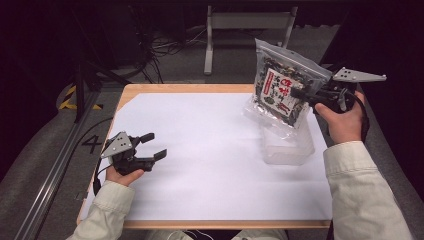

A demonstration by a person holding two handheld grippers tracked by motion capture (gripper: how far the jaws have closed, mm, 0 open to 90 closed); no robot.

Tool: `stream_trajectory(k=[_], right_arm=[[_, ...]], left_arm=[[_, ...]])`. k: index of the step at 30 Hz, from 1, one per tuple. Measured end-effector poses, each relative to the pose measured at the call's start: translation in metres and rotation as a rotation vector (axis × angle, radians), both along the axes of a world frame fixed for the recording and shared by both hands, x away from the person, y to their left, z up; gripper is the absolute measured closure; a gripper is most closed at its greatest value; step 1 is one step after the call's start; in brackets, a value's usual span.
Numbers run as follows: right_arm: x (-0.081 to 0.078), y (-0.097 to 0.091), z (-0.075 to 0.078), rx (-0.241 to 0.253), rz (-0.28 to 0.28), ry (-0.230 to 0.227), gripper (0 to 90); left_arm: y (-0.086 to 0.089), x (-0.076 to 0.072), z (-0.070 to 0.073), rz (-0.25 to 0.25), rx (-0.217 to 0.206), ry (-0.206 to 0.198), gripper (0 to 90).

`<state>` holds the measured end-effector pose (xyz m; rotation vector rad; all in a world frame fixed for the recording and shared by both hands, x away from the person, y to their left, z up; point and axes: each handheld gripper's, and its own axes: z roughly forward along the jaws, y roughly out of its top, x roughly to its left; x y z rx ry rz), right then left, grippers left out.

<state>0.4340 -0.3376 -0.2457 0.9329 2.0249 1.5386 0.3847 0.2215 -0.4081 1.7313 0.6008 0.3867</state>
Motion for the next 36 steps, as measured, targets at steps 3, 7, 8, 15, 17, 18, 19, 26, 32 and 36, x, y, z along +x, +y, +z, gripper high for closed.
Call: stream_trajectory(k=[3,7,8,15,17,18,19,26,32,36], right_arm=[[0.001,-0.004,-0.001,-0.002,-0.018,-0.004,76.0],[0.003,-0.009,-0.002,-0.011,-0.038,0.0,76.0],[0.003,-0.009,-0.002,-0.011,-0.038,0.0,76.0],[0.002,-0.015,-0.004,-0.019,-0.073,-0.001,76.0],[0.002,-0.016,-0.005,-0.026,-0.082,-0.002,76.0],[0.002,-0.016,-0.006,-0.03,-0.088,-0.004,76.0],[0.002,-0.016,-0.007,-0.034,-0.095,-0.009,76.0],[0.002,-0.022,-0.015,-0.046,-0.129,-0.001,76.1],[0.003,-0.025,-0.021,-0.038,-0.134,0.02,76.0],[0.004,-0.026,-0.026,-0.039,-0.136,0.033,76.0]], left_arm=[[0.0,-0.001,0.0,0.005,0.001,0.0,22.8],[0.0,-0.001,-0.001,0.002,0.003,0.003,22.8],[0.0,-0.001,-0.001,0.002,0.003,0.003,22.8],[0.0,-0.001,0.0,0.0,-0.008,0.005,22.8],[0.0,-0.001,0.0,0.0,-0.007,0.006,22.8],[0.0,-0.001,0.0,-0.001,-0.007,0.006,22.8],[-0.001,-0.001,0.0,-0.001,-0.006,0.003,22.8],[-0.001,-0.001,0.0,-0.004,0.001,0.001,22.9],[-0.001,-0.001,0.0,-0.005,0.002,0.004,22.8],[-0.001,-0.001,0.0,-0.003,-0.006,0.008,22.8]])
